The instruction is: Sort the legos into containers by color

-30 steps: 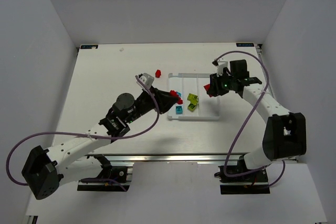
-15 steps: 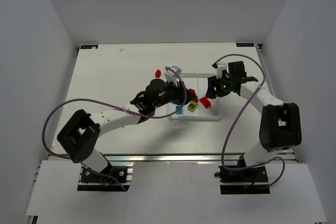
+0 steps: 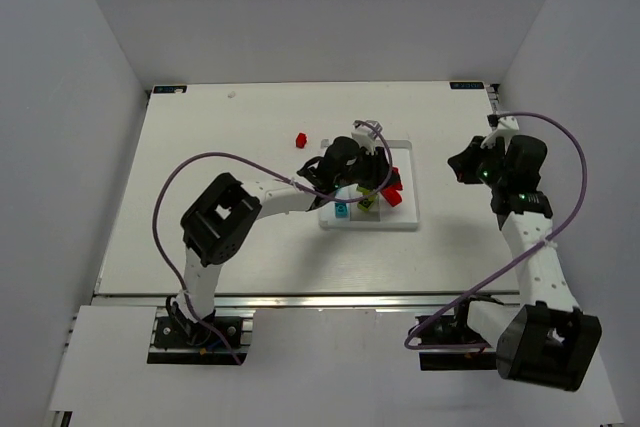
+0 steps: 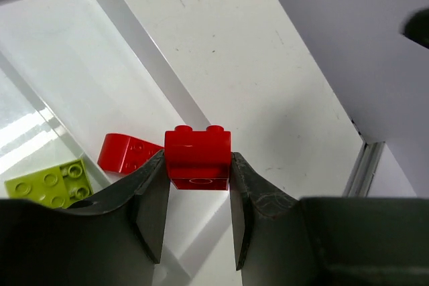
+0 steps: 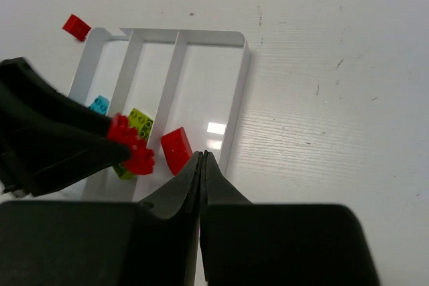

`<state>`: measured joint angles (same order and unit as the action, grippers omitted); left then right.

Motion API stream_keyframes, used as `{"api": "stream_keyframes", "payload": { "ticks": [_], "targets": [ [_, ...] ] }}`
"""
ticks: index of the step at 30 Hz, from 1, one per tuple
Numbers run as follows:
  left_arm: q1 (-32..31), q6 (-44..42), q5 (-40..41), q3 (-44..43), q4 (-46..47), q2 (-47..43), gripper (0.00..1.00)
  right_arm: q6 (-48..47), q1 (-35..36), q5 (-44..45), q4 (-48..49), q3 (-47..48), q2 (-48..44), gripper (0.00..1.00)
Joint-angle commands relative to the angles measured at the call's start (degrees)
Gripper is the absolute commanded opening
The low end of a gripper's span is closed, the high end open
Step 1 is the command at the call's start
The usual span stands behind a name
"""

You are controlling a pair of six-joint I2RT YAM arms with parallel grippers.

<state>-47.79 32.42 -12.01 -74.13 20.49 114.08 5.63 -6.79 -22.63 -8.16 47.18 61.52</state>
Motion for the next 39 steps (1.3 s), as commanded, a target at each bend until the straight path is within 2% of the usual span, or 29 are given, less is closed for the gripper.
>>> {"api": "stream_keyframes", "payload": {
  "ticks": [1,2,3,8,10,12,13,14,16,18,19,20,21,22,23,25,27,29,30,31,34,39],
  "targets": [
    [-0.7,0.4,0.0,-5.9,-4.1,2.5,0.18,2.4,-2.2,-6.2,5.4,-2.7,-3.3,0.0],
    [-0.7,0.4,-0.1,-8.3,-4.8,4.5,0.26,2.3,-2.7,-6.9,5.6,-2.9,-3.6,0.0],
    [-0.7,0.4,0.0,-9.7,-5.6,5.4,0.42,2.3,-3.7,-7.4,5.6,-3.2,-3.5,0.0],
    [-0.7,0.8,-1.8,-15.5,-9.8,8.7,0.6,1.1,-5.4,-13.9,5.2,-3.3,-2.0,0.0],
    [-0.7,0.5,-1.1,-16.7,-11.1,8.2,0.73,-0.3,-6.1,-16.2,5.1,-3.6,-2.5,0.0],
    [-0.2,0.1,-0.2,-16.8,-11.9,6.7,0.78,-3.2,-6.5,-19.8,5.7,-4.2,-3.7,0.12],
    [0.5,0.0,-0.2,-16.6,-12.3,6.1,0.85,-4.1,-6.7,-24.0,6.1,-4.5,-4.1,0.21],
    [1.1,-0.2,0.1,-16.7,-12.8,5.5,0.85,-4.5,-7.3,-26.0,6.5,-5.5,-4.8,0.35],
    [1.7,-1.6,2.7,-17.3,-15.8,3.4,0.85,-5.2,-7.4,-30.6,7.5,-6.2,-5.3,0.4],
    [3.1,-2.2,7.8,-17.4,-19.8,1.9,0.81,-5.2,-7.7,-30.8,7.5,-6.5,-5.5,0.34],
    [3.8,-1.9,9.7,-17.1,-22.1,0.1,0.72,-5.4,-7.8,-29.9,7.5,-6.5,-5.5,0.29],
    [4.6,-1.4,11.1,-16.9,-23.4,-0.8,0.41,-5.4,-7.8,-29.3,7.4,-6.6,-5.4,0.13],
    [6.5,-0.2,14.8,-16.7,-26.4,-1.6,0.26,-5.4,-7.9,-28.8,7.3,-6.5,-5.4,0.06],
    [7.5,0.6,19.3,-16.5,-27.9,-2.9,0.15,-5.3,-7.8,-28.0,7.0,-6.5,-5.3,0.0],
    [8.6,1.5,21.3,-16.1,-29.5,-3.4,0.04,-5.4,-7.9,-28.0,6.8,-6.5,-5.1,0.0],
    [12.0,4.0,25.8,-16.4,-34.9,-3.5,0.01,-5.4,-7.9,-28.0,6.8,-6.3,-4.9,0.0],
    [15.2,5.0,27.3,-18.5,-39.9,-2.6,0.28,-5.4,-7.7,-28.0,6.8,-6.4,-4.7,0.0],
    [17.0,4.6,27.5,-22.0,-42.5,-0.2,0.52,-5.3,-7.7,-28.0,6.6,-6.3,-4.7,0.03],
    [17.8,4.5,27.7,-23.5,-45.1,0.9,0.71,-5.3,-7.7,-28.1,6.7,-6.3,-4.6,0.03],
    [19.0,4.0,27.7,-24.6,-45.6,1.7,0.78,-5.4,-7.7,-28.1,6.6,-6.3,-4.6,0.04],
    [20.9,1.1,26.8,-29.3,-47.5,5.8,0.97,-5.4,-7.8,-28.1,6.6,-6.2,-4.7,0.05],
    [22.0,-6.0,27.6,-41.2,-52.5,15.4,0.98,-5.4,-7.9,-27.8,6.3,-6.0,-4.3,0.06]
  ]
}}
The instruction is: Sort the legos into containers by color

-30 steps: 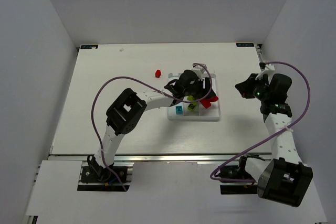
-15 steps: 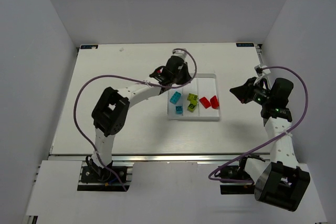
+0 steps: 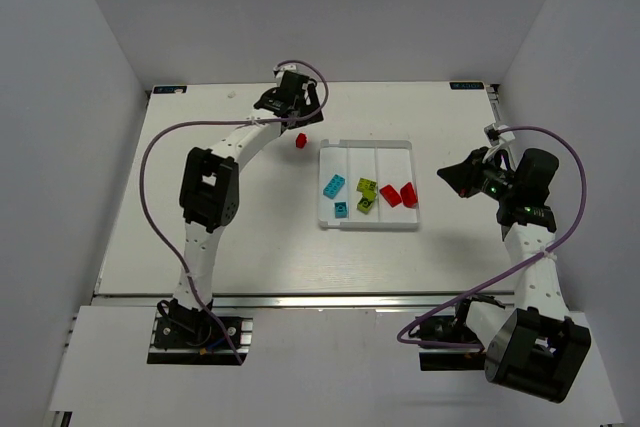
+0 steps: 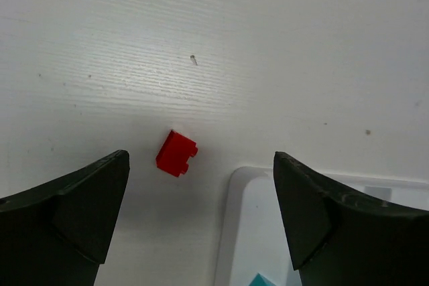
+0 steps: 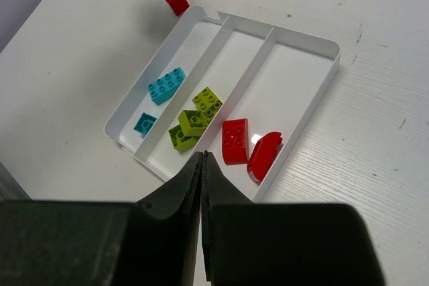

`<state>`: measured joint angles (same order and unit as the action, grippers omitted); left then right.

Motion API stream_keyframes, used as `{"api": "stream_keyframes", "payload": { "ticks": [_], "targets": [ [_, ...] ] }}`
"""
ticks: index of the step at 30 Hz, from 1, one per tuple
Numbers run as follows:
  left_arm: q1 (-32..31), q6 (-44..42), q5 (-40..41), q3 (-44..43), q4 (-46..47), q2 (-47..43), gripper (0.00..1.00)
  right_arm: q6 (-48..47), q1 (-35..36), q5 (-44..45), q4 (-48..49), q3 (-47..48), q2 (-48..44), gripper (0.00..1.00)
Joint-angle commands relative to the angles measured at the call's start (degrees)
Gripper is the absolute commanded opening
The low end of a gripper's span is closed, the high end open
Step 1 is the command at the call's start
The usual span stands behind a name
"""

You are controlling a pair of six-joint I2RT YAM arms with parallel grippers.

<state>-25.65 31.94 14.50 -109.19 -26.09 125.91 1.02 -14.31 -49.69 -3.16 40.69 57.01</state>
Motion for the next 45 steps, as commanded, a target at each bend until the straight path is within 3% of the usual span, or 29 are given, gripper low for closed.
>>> {"api": "stream_keyframes", "payload": {
  "ticks": [1,6,10,18,27,31,32,34,35,39,41,45],
  "targets": [
    [-0.1,-6.8,1.5,-7.8,-6.3,4.8,0.98,-0.8,-0.3,-0.7,1.3,0.4,0.1,0.06],
    [-0.1,-11.2,3.2,-13.2,-7.4,9.3,0.97,-0.8,-0.3,-0.8,1.2,0.5,0.3,0.06],
    [-0.1,-11.9,3.2,-14.0,-7.9,11.2,0.89,-0.8,-0.2,-0.8,1.1,0.7,0.6,0.06],
    [-0.1,-12.8,0.4,-9.6,-6.1,11.6,0.55,-0.8,0.0,-0.5,1.1,0.6,0.7,0.06],
    [-0.1,-13.1,0.7,-9.4,-7.9,11.9,0.55,-0.8,-0.2,-0.3,1.1,0.8,0.7,0.05],
    [-0.1,-14.1,1.4,-8.2,-7.2,10.1,0.25,-0.8,-0.2,-0.3,1.1,0.6,0.9,0.05],
    [-0.1,-14.3,1.4,-8.0,-6.5,9.3,0.11,-0.8,-0.3,-0.3,1.1,0.7,0.9,0.04],
    [-0.6,-14.5,0.9,-7.0,-5.5,7.2,0.0,-0.8,-0.2,-0.4,1.0,0.6,0.9,0.0],
    [-0.6,-14.6,0.2,-4.8,-4.4,4.3,0.0,-2.5,-0.3,-0.4,0.7,0.6,1.0,0.0],
    [-1.7,-16.9,-9.1,9.0,9.4,-7.6,0.0,-3.4,-0.1,0.0,0.3,0.8,1.1,0.0],
    [-1.7,-16.8,-20.1,17.9,18.2,-12.0,0.0,-3.7,-0.1,0.0,0.3,0.8,1.5,0.0],
    [-1.7,-13.2,-42.5,21.7,25.6,-13.9,0.0,-4.9,-0.1,0.2,-0.5,1.1,2.3,0.06]
  ]
}}
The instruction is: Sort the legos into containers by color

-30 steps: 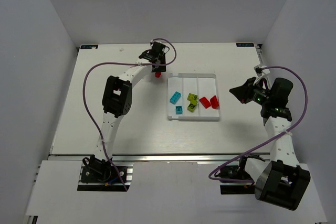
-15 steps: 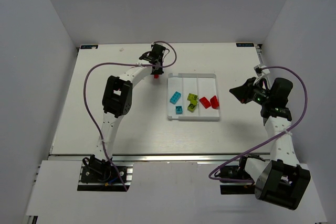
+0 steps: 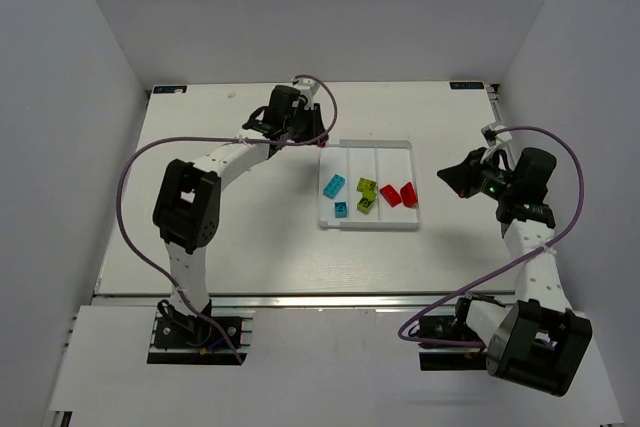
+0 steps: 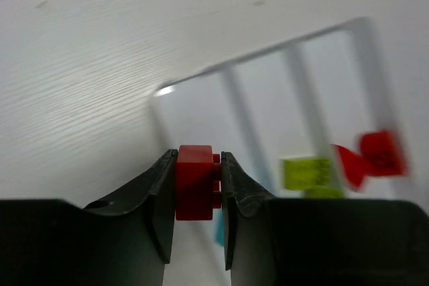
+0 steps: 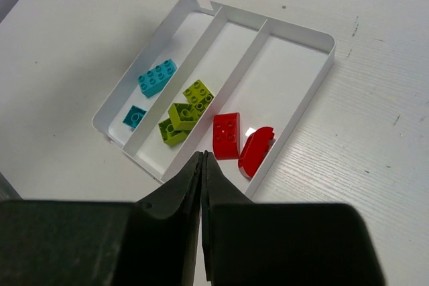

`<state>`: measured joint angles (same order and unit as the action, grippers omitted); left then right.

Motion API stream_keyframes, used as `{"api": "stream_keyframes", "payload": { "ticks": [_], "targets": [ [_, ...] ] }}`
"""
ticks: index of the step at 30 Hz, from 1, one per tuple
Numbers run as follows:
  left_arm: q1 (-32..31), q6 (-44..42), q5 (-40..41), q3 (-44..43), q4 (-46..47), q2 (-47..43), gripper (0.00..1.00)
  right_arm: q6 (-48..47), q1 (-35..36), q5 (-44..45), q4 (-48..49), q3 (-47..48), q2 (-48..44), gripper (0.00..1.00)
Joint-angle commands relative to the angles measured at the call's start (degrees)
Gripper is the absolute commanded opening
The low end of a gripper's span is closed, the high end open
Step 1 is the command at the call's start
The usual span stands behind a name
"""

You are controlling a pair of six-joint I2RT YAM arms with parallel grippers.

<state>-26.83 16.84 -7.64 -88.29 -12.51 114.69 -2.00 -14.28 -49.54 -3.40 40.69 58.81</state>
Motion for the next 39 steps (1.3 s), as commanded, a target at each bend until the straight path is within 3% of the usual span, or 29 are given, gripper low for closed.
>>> {"api": "stream_keyframes", "payload": {
  "ticks": [1,2,5,14,16,19,20,22,23,26,29,32,35,38,39],
  "targets": [
    [-1.1,3.1,-24.2,0.1,12.1,-1.5,0.0,-2.0,-0.2,0.1,-0.3,1.1,0.5,0.06],
    [-2.3,4.8,-30.2,-0.9,12.1,-0.2,0.0,-2.0,-0.3,0.2,-0.4,1.1,0.5,0.05],
    [-4.8,6.4,-34.2,-5.3,11.6,4.9,0.0,-2.1,-0.3,0.4,-0.2,0.8,0.3,0.0],
    [-12.4,11.7,-30.3,-11.5,15.6,11.9,0.02,-2.3,-0.7,0.9,0.0,0.6,0.5,0.01],
    [-13.1,12.8,-29.5,-13.3,15.6,13.3,0.06,-2.5,-0.7,0.9,0.0,0.8,0.8,0.01],
    [-14.5,12.8,-27.3,-16.1,12.9,14.9,0.24,-2.7,-0.8,0.9,-0.2,0.8,0.9,0.04],
    [-15.1,12.7,-26.4,-16.6,12.9,15.8,0.43,-2.7,-0.7,0.8,-0.3,0.9,0.8,0.06],
    [-15.1,13.3,-24.3,-16.7,11.0,15.9,0.53,-2.8,-0.9,0.6,-0.2,0.8,0.8,0.21],
    [-15.1,13.7,-23.3,-16.0,11.1,15.1,0.57,-3.1,-1.3,0.2,-0.4,0.8,0.8,0.36],
    [-15.1,13.9,-19.2,-15.4,10.6,13.3,0.64,-3.3,-1.3,-0.6,-0.6,0.9,0.8,0.51],
    [-14.0,13.7,-16.2,-15.9,8.6,10.6,0.64,-3.2,-1.6,-1.3,-0.6,0.7,0.7,0.54],
    [-13.5,11.3,-12.1,-16.1,5.3,7.3,0.56,-3.3,-1.8,-1.6,-0.6,0.8,0.5,0.55],
    [-13.5,8.6,-6.1,-13.6,2.1,1.2,0.0,-3.2,-2.3,-1.7,-0.6,0.6,0.3,0.55],
    [-12.9,5.1,-0.1,-6.5,-2.0,-8.4,0.0,-1.8,-3.3,-2.3,-0.6,0.7,0.8,0.66],
    [-12.9,3.6,1.3,-0.1,-2.9,-15.0,0.0,-0.4,-3.2,-2.3,-0.6,0.9,0.9,0.72]
  ]
}}
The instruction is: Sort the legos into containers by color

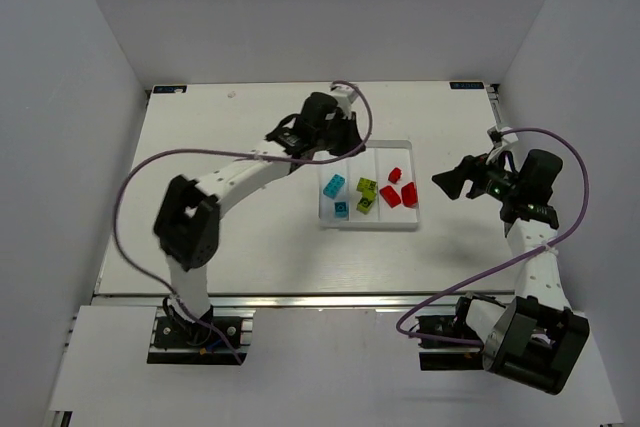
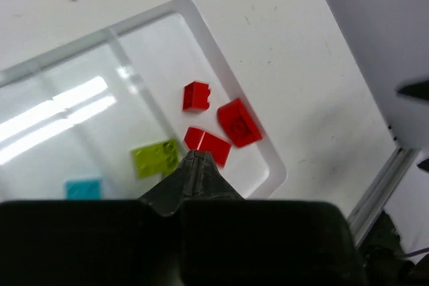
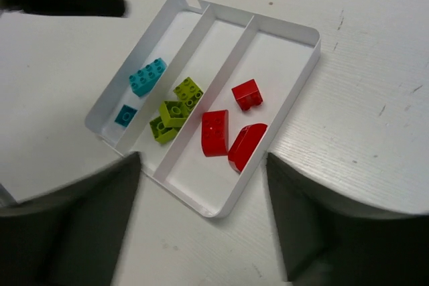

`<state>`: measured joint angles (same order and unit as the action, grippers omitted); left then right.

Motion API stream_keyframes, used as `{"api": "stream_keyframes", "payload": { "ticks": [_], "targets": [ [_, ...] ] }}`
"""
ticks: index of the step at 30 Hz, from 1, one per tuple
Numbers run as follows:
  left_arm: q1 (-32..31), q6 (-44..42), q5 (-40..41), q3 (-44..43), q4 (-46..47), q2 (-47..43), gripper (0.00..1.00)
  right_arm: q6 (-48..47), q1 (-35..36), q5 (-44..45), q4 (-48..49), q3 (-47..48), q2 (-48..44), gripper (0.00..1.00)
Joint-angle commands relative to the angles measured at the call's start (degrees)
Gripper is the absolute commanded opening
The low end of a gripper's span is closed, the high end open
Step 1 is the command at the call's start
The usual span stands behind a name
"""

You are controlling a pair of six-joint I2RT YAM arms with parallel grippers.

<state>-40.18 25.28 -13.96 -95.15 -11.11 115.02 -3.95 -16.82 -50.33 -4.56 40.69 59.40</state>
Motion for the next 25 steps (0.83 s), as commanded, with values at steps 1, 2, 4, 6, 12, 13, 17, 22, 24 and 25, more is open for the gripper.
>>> {"api": "stream_keyframes", "payload": {
  "ticks": [1,2,4,6,12,13,17,22,24,25],
  "targets": [
    [1.0,-5.6,8.9,10.7,-4.4,-19.4,0.19,2.4,-0.8,-1.7,0.6,1.4,0.6,0.89],
    [1.0,-6.2,10.5,14.9,-4.4,-23.4,0.35,3.2,-1.3,-1.7,0.4,1.8,0.8,0.89],
    [1.6,-7.4,17.4,27.0,-4.5,-36.3,0.63,5.5,-1.5,-1.3,-0.3,2.7,0.8,0.89],
    [2.1,-8.0,25.2,34.1,-5.8,-44.4,0.89,8.3,-2.0,1.4,-0.3,3.2,0.5,0.89],
    [2.7,-8.4,43.5,49.4,-13.0,-68.0,0.98,14.0,-3.0,6.8,0.9,2.0,-2.7,0.89],
    [2.7,-8.5,45.1,51.5,-13.8,-71.6,0.98,15.0,-3.0,7.5,2.0,1.6,-3.2,0.89],
    [2.1,-7.9,49.4,54.3,-14.6,-78.9,0.98,15.4,-3.7,10.4,2.6,0.5,-5.3,0.89],
    [2.1,-8.0,51.1,55.5,-13.4,-83.8,0.98,13.5,-4.6,9.4,3.9,-1.8,-7.6,0.89],
    [2.1,-8.3,51.2,55.5,-13.3,-84.3,0.98,12.1,-4.7,8.3,5.8,-2.5,-8.6,0.89],
    [2.1,-8.4,50.9,55.5,-13.2,-84.4,0.98,11.6,-4.9,7.5,6.7,-3.0,-9.0,0.89]
  ]
}}
